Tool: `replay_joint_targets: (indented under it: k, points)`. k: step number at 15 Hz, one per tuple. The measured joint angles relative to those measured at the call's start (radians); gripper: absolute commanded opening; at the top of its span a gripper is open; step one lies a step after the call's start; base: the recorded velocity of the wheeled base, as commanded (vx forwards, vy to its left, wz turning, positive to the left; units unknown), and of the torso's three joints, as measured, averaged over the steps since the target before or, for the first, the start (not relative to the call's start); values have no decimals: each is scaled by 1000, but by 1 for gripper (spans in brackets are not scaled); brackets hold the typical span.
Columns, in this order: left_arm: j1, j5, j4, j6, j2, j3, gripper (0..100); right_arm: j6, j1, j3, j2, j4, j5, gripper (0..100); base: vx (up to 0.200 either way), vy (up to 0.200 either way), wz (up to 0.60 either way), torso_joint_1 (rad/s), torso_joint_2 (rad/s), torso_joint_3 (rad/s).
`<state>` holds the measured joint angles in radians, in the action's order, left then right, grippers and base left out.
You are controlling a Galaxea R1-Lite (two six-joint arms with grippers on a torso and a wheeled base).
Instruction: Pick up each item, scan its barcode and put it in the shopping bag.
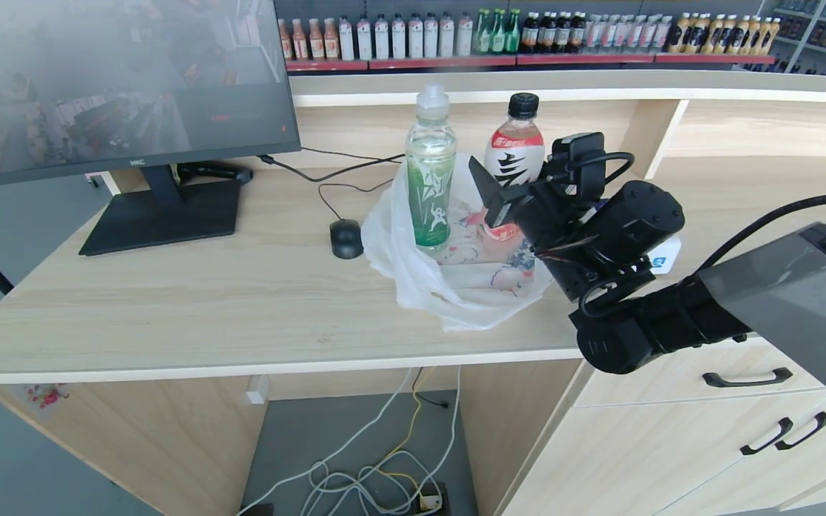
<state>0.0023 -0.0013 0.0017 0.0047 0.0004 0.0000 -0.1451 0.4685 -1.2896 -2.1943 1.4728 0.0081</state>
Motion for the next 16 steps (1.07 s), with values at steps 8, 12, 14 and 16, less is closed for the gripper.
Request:
replay_joint_targets:
  k: [8, 12, 14, 16]
  points:
    - [0, 0, 0, 0, 0, 0, 100, -1, -32, -31, -60, 2, 3, 0, 0, 0, 0, 0, 0, 0]
    - [0, 0, 0, 0, 0, 0, 100, -2, -24, -37, -83, -1, 2, 0, 0, 0, 0, 0, 0, 0]
    - [0, 0, 0, 0, 0, 0, 100, -2, -22, -37, -87, -1, 4, 0, 0, 0, 0, 0, 0, 0]
    - [0, 0, 0, 0, 0, 0, 100, -1, -21, -32, -90, -1, 7, 0, 0, 0, 0, 0, 0, 0]
